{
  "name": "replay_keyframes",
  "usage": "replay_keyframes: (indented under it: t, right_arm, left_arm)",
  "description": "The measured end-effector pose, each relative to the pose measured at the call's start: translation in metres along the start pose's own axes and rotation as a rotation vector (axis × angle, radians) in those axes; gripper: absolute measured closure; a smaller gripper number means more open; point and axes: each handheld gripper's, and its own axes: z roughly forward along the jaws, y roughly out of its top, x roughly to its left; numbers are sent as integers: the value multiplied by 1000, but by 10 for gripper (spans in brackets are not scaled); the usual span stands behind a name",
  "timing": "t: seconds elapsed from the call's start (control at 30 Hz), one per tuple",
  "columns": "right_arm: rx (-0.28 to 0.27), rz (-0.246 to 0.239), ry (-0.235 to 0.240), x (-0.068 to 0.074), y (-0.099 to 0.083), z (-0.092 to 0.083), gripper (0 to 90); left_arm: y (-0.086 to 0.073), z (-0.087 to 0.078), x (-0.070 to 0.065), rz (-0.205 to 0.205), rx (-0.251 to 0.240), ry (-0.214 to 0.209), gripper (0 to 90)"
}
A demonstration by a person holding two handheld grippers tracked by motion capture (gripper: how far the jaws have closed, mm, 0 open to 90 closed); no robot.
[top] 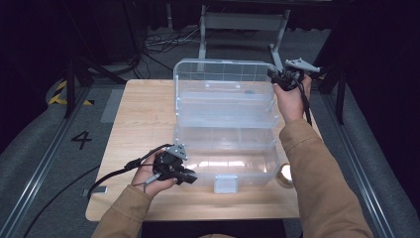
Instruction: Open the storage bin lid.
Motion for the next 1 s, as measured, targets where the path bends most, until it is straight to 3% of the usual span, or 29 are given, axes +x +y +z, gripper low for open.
replay_keyframes:
  t: [1.0]
  right_arm:
    - [54,17,56,-18,-14,36,803]
  left_arm:
    - [0,0,0,3,-6,-2,760]
